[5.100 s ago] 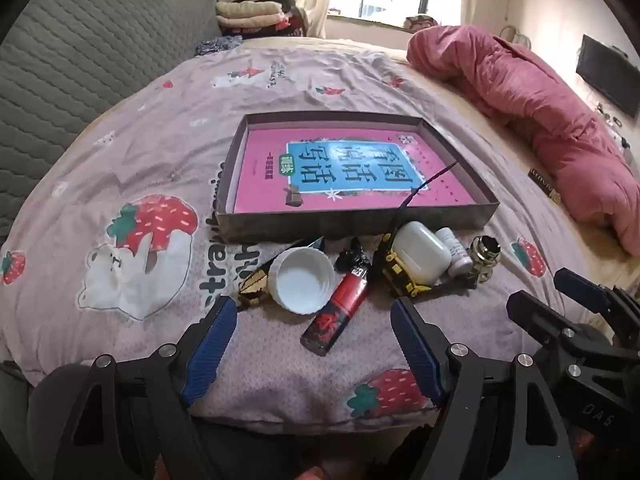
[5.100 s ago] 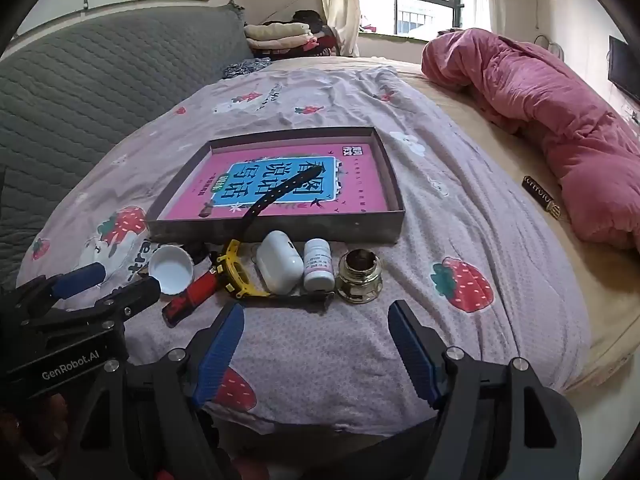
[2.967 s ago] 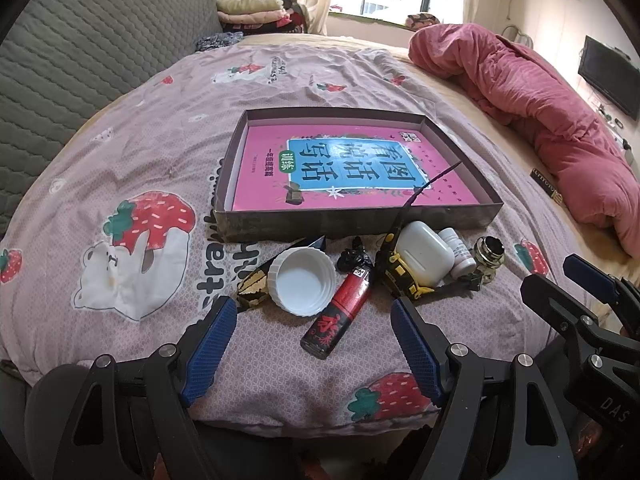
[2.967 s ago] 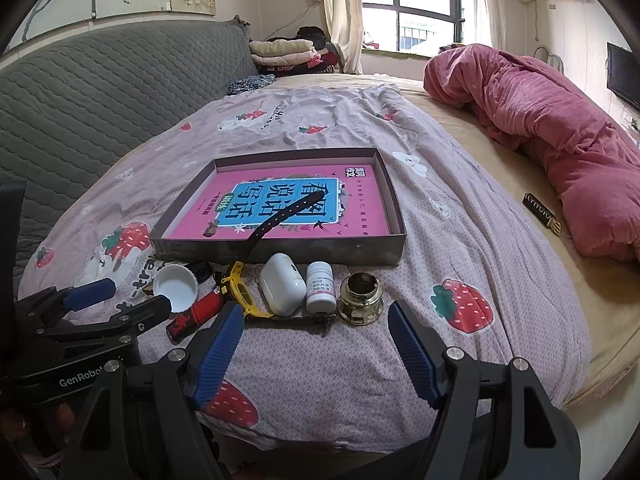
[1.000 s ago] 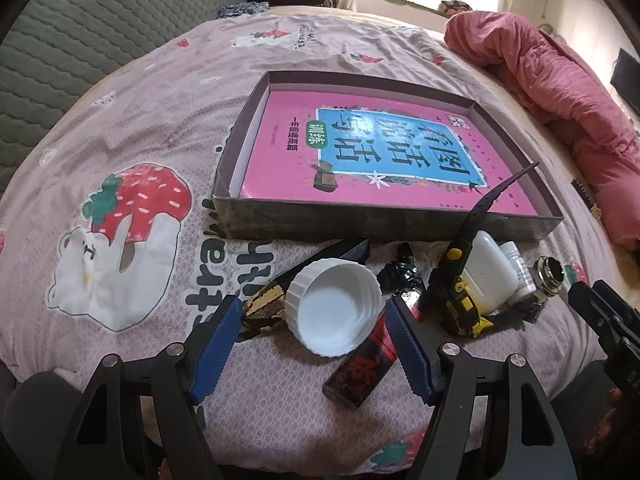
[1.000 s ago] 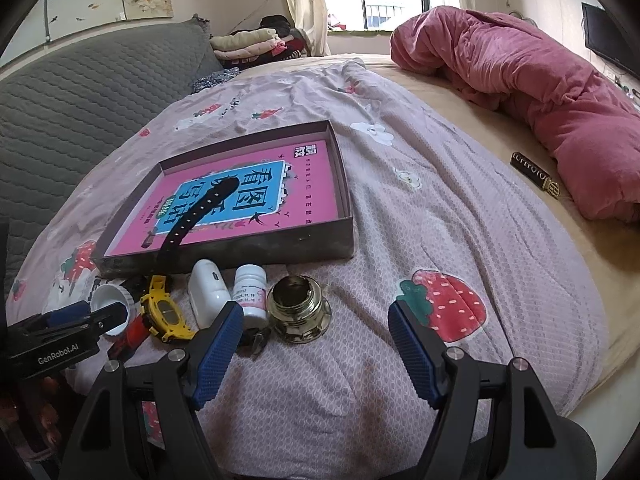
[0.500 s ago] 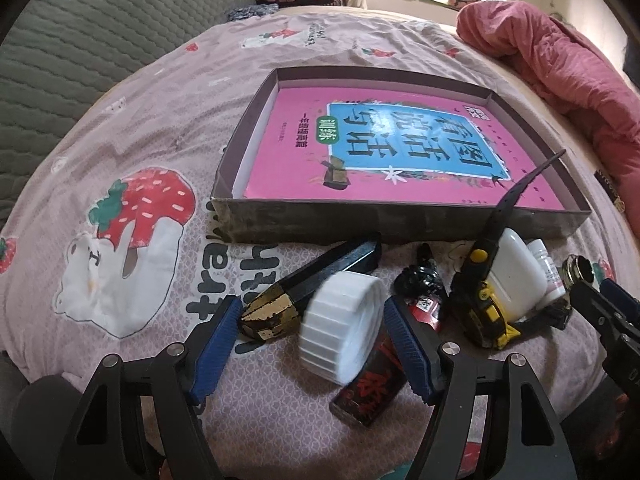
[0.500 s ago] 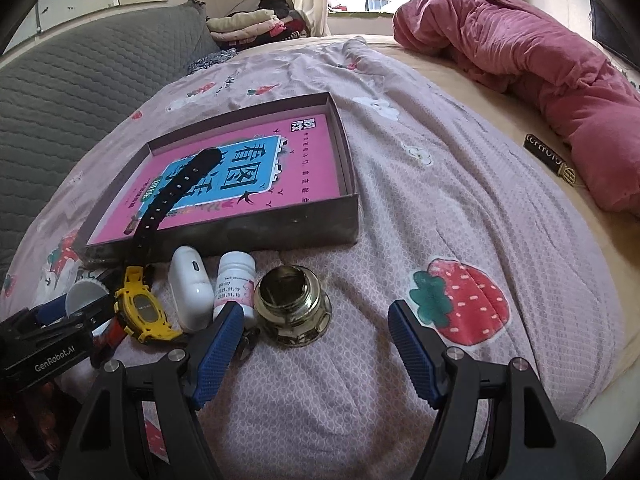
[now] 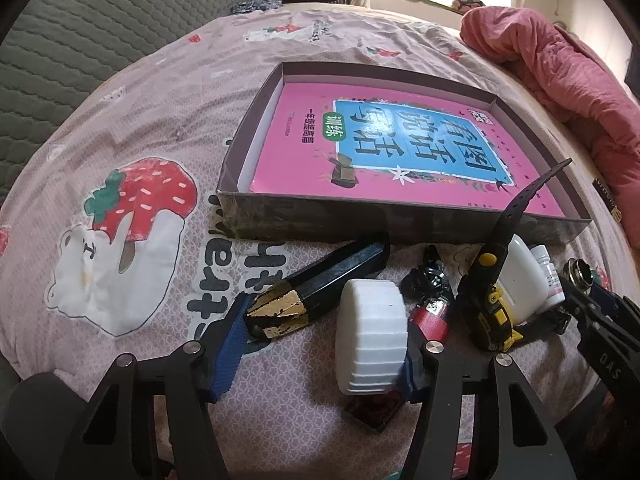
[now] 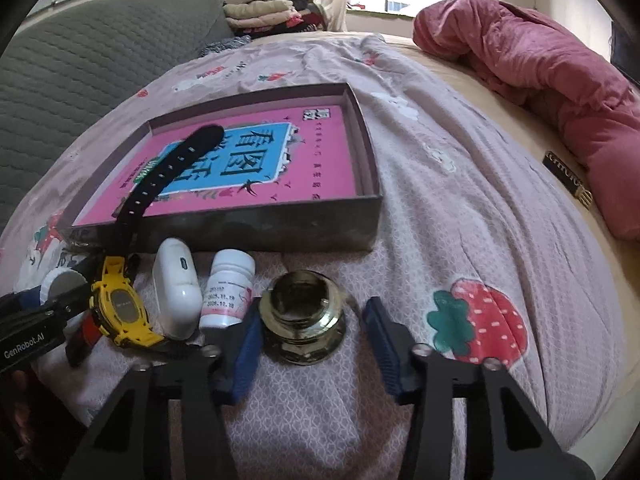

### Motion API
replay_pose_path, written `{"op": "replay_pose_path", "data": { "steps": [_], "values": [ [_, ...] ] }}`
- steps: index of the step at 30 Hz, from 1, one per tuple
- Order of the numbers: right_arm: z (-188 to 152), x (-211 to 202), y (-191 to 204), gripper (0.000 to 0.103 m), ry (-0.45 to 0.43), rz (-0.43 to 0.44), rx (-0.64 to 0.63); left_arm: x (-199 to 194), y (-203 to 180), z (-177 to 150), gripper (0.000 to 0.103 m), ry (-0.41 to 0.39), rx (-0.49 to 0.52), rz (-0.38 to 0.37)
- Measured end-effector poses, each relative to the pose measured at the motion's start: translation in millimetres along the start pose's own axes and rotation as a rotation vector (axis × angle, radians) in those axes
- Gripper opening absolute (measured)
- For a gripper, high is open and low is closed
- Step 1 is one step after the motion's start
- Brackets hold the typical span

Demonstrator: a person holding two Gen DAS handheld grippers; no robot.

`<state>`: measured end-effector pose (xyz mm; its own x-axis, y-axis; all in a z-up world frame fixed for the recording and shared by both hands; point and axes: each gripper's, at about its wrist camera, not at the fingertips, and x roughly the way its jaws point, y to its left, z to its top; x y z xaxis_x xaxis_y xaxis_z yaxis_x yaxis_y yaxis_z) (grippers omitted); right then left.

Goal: Organize rigid objects
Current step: 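Lower the left gripper onto the white bottle cap while the right gripper approaches the brass nut, then close the left gripper on the white cap while the right gripper grasps the brass nut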

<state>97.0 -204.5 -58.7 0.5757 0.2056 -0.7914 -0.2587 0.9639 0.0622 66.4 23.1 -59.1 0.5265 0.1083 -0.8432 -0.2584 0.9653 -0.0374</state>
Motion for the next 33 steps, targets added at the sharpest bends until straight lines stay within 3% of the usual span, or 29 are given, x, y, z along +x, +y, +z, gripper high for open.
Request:
{"op": "replay_pose_path", "data": {
  "steps": [2, 16, 21, 33],
  "values": [
    [0.4, -2.8, -0.7, 0.037, -0.011, 0.01, 0.003, -1.2, 1.4, 0.6, 0.048, -0.004, -0.002, 0.005],
    [2.3, -6.5, -10.1, 0.037, -0.025, 0.026, 0.033, -11.4, 18.2, -2.9, 0.039, 0.003, -0.056, -0.099],
    [1.8, -5.3, -8.7, 0.037, -0.019, 0.035, 0.029, -17.4, 20.2, -2.0, 0.046, -0.01, -0.07, -0.14],
    [2.1, -7.3, -13.7, 0.037, -0.025, 0.059, 0.043, -29.4, 30.2, -13.4, 0.059, 0.041, -0.05, -0.099]
  ]
}}
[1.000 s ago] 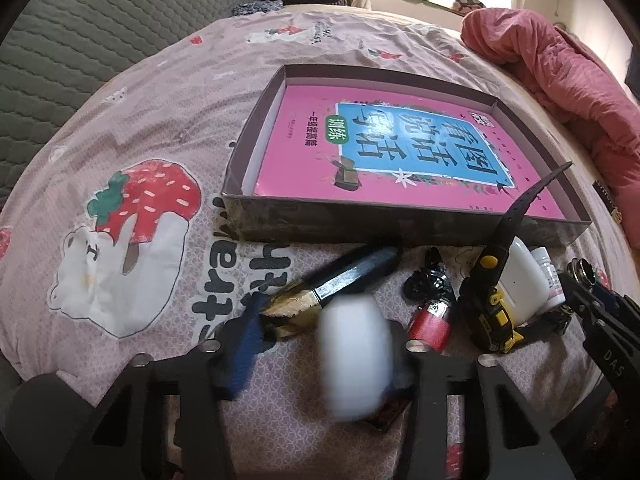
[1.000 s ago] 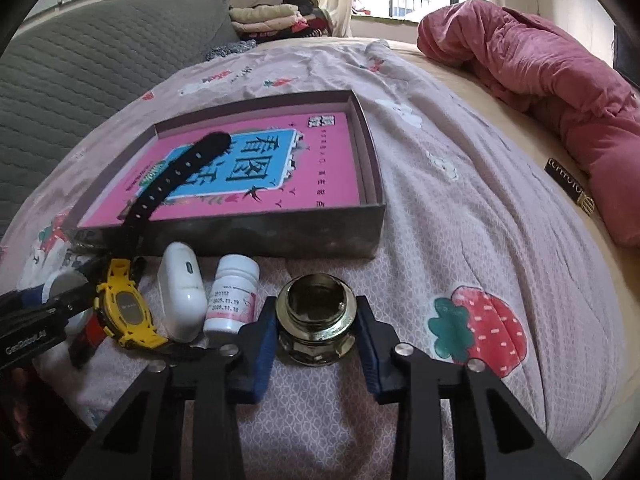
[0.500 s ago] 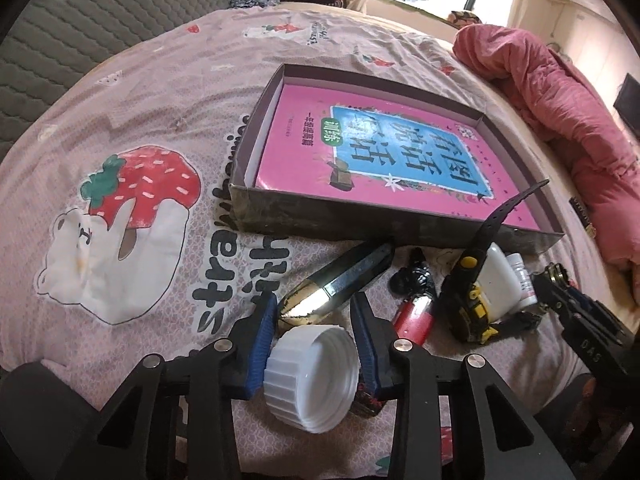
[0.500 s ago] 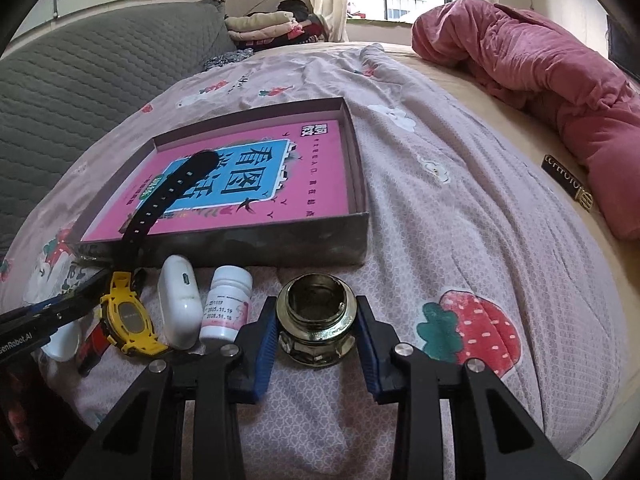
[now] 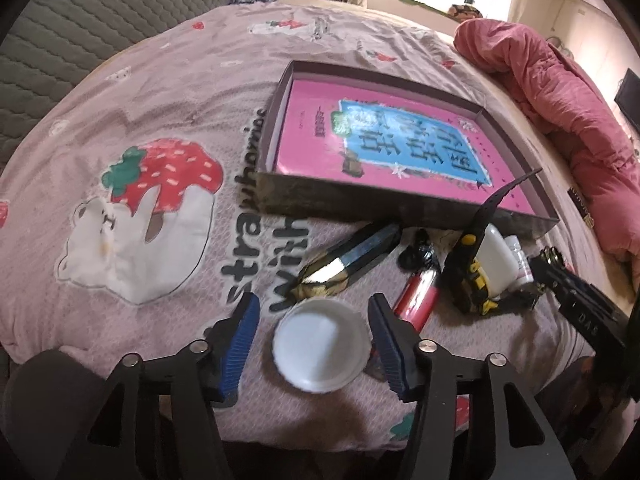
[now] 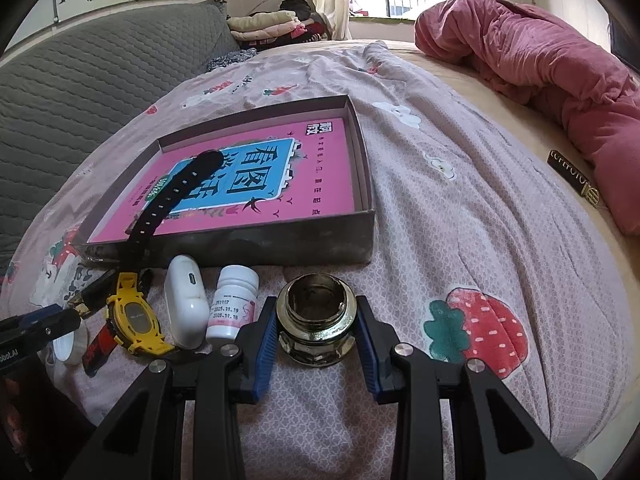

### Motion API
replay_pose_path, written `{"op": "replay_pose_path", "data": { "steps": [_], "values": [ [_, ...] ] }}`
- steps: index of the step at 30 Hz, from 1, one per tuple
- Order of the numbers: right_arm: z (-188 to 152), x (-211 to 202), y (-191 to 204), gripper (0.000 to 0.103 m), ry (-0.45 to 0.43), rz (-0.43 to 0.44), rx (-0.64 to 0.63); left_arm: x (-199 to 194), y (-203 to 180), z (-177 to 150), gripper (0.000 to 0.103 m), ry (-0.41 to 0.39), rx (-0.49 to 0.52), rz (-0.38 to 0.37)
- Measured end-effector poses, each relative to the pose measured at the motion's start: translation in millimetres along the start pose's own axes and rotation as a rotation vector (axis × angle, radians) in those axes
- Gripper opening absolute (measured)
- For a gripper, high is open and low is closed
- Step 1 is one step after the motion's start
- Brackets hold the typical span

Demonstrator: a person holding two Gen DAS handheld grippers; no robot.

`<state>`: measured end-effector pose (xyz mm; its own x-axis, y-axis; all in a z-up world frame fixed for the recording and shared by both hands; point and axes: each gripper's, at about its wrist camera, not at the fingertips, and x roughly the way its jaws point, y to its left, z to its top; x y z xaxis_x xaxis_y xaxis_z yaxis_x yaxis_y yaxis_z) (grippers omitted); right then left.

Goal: Organize rigid objects
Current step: 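Close the left gripper on the white cap while the right gripper grasps the brass nut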

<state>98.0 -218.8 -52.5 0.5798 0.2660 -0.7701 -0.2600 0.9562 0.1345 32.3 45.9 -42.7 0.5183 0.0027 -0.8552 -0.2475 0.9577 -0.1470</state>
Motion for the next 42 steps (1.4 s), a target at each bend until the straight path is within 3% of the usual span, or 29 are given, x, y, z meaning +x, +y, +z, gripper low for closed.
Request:
{"op": "replay_pose_path", "data": {
  "steps": [9, 19, 24, 27, 29, 37, 42],
  "values": [
    [-0.4, -2.8, -1.9, 0.037, -0.003, 0.006, 0.01, -1.0, -2.4, -7.9, 0.068, 0.043, 0.014, -0.001],
    [-0.8, -3.8, -0.9, 0.037, -0.006, 0.008, 0.005, 4.5, -7.7, -15.6, 0.069, 0.076, 0.043, 0.028],
    [-0.4, -3.6, -0.2, 0.037, -0.01, 0.006, 0.003, 10.4, 0.1, -15.5, 0.069, 0.07, 0.002, 0.026],
    [-0.7, -2.8, -0.5, 0.037, -0.007, 0.004, 0.004, 12.2, 0.4, -16.5, 0.065, 0.063, 0.009, 0.032],
    [-0.4, -3.2, -1.2, 0.037, -0.008, 0.003, 0.006, 10.4, -1.2, -18.4, 0.053, 0.055, 0.022, 0.037],
    [0.3, -8.4, -1.9, 0.037, -0.028, 0.002, 0.004, 6.7, -0.1, -13.5, 0.053, 0.048, 0.016, 0.013],
    [1.2, -17.3, 2.8, 0.037, -0.058, 0.008, -0.017, -9.0, -3.3, -10.1, 0.053, -0.004, 0.042, 0.006]
  ]
}}
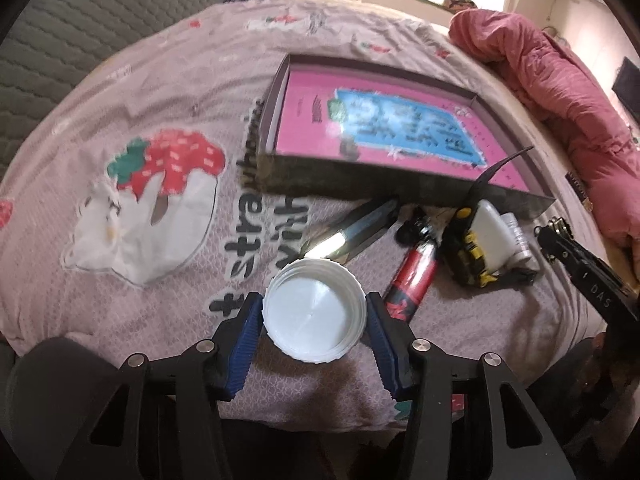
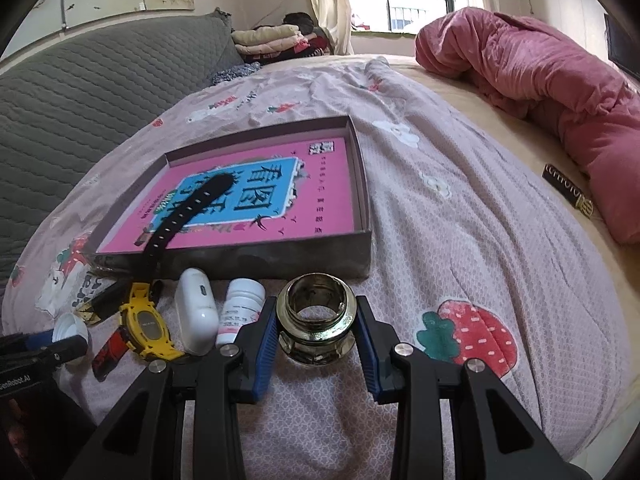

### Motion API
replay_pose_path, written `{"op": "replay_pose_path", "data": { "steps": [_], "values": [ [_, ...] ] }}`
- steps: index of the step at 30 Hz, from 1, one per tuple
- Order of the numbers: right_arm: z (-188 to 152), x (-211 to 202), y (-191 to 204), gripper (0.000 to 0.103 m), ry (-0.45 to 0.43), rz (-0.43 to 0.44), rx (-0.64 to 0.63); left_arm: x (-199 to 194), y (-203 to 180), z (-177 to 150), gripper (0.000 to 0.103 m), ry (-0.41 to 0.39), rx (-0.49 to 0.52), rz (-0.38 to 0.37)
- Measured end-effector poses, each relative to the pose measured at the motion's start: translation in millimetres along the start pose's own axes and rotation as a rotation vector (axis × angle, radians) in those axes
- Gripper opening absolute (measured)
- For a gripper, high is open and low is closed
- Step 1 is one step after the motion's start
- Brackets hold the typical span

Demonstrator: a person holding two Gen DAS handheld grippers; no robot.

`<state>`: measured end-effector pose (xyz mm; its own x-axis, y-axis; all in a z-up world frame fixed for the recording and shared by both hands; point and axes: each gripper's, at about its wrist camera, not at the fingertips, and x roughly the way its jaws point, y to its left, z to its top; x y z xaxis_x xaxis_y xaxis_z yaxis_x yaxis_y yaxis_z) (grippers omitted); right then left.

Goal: Organize rigid objects
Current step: 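Close the left gripper on the white cap while the right gripper grasps the brass nut, then carry the white cap with the left gripper into the tray while the right carries the nut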

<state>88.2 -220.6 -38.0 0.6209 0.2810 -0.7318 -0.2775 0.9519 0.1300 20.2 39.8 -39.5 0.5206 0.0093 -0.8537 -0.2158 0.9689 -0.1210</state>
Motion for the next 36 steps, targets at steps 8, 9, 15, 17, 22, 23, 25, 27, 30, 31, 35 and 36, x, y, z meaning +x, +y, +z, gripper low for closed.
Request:
{"op": "replay_pose_path", "data": {
  "steps": [8, 9, 15, 17, 22, 23, 25, 27, 30, 31, 35, 36],
  "values": [
    [2.2, -13.5, 7.3, 0.037, -0.038, -0.002, -0.036, -19.3, -7.2, 9.0, 0.053, -0.097, 0.02, -0.033],
    [2.7, -16.2, 8.8, 0.037, -0.047, -0.004, -0.042, -19.6, -8.2, 9.8, 0.053, -0.103, 0.023, -0.036],
    [7.6, -27.9, 16.7, 0.037, -0.071, 0.003, -0.057, -20.6, -15.6, 18.1, 0.053, -0.141, 0.042, -0.041],
    [10.7, -33.6, 20.0, 0.037, -0.086, 0.003, -0.061, -21.1, -17.7, 20.9, 0.053, -0.153, 0.049, -0.045],
    [15.1, -44.5, 26.6, 0.037, -0.097, 0.018, -0.055, -20.8, -22.0, 22.6, 0.053, -0.165, 0.065, -0.057],
    [15.3, -45.9, 28.5, 0.037, -0.098, 0.019, -0.062, -20.9, -22.1, 23.1, 0.053, -0.167, 0.067, -0.059],
    [15.8, -46.9, 31.1, 0.037, -0.098, 0.012, -0.072, -21.5, -21.9, 24.3, 0.053, -0.173, 0.068, -0.065],
    [17.4, -47.5, 33.9, 0.037, -0.094, 0.01, -0.075, -22.6, -21.4, 26.6, 0.053, -0.183, 0.069, -0.07],
    [20.5, -50.8, 36.0, 0.037, -0.103, -0.003, -0.078, -24.5, -20.5, 29.4, 0.053, -0.197, 0.069, -0.074],
    [20.7, -52.2, 36.3, 0.037, -0.106, -0.005, -0.078, -25.2, -20.0, 30.6, 0.053, -0.2, 0.069, -0.073],
    [27.2, -58.5, 38.7, 0.037, -0.119, -0.014, -0.083, -26.6, -19.2, 32.4, 0.053, -0.201, 0.066, -0.075],
    [28.9, -59.0, 39.5, 0.037, -0.121, -0.015, -0.084, -26.4, -19.6, 33.0, 0.053, -0.2, 0.068, -0.074]
  ]
}}
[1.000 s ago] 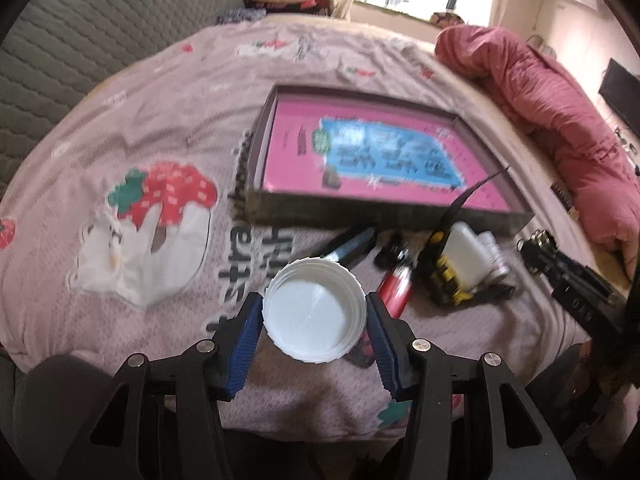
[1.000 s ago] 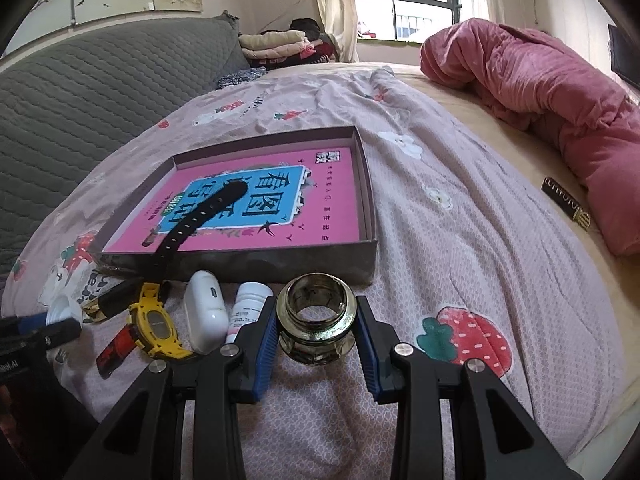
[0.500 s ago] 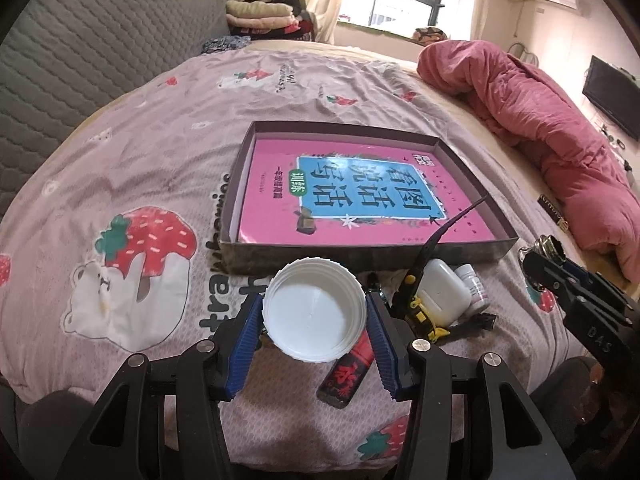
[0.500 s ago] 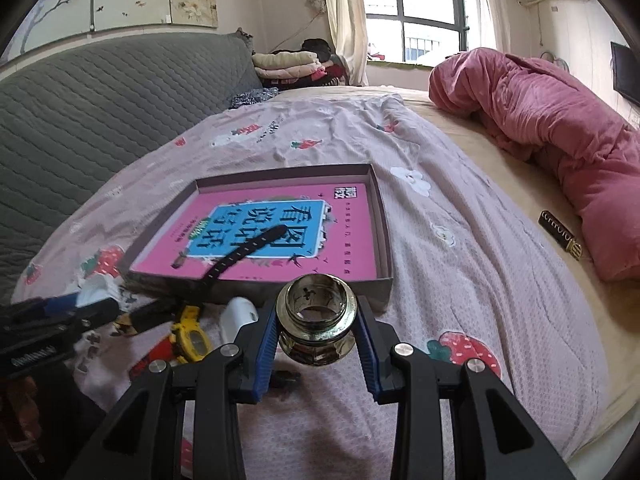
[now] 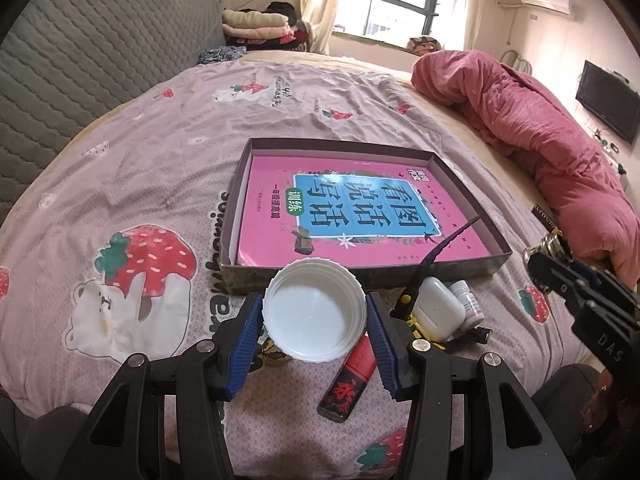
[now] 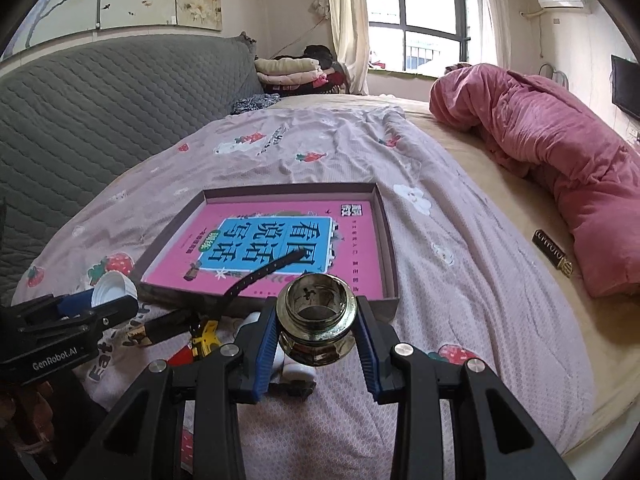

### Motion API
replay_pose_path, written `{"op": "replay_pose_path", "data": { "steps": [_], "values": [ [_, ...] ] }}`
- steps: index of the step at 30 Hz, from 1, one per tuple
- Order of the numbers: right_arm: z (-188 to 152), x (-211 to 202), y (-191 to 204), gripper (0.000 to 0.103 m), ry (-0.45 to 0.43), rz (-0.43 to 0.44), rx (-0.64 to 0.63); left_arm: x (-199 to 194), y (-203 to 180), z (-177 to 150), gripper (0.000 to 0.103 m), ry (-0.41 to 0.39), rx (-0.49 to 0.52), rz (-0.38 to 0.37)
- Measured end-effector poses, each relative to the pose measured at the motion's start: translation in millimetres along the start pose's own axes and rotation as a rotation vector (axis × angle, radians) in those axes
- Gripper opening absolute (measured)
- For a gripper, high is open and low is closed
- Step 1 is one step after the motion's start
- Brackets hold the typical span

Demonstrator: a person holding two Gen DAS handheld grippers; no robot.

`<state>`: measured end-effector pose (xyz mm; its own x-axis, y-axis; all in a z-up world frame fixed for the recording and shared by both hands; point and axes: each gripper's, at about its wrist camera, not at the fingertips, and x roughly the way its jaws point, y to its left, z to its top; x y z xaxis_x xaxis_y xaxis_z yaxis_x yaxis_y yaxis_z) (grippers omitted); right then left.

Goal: Organize rigid objects
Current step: 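Carry the white cap with the left gripper into the tray while the right carries the nut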

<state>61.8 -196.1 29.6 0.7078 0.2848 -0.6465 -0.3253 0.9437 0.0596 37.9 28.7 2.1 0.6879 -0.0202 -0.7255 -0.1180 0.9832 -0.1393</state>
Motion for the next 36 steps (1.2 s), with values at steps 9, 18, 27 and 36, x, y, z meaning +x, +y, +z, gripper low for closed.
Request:
{"op": "replay_pose_path", "data": {
  "steps": [9, 18, 27, 36],
  "values": [
    [20.0, -0.6, -2.6, 0.037, -0.027, 0.003, 0.011, 0.6, -3.4, 15.0, 0.053, -0.037, 0.01, -0.002],
    [35.3, 9.3, -6.4, 0.037, -0.053, -0.001, 0.029, 10.4, -0.4, 29.6, 0.053, -0.047, 0.007, 0.008],
    [48.6, 24.4, -13.1, 0.037, -0.069, -0.03, 0.04, 24.3, 3.7, 51.7, 0.053, -0.066, -0.02, 0.029],
    [51.4, 47.2, -24.1, 0.037, -0.05, -0.045, 0.06, 54.0, 2.5, 65.8, 0.053, -0.051, -0.039, 0.036]
  ]
}}
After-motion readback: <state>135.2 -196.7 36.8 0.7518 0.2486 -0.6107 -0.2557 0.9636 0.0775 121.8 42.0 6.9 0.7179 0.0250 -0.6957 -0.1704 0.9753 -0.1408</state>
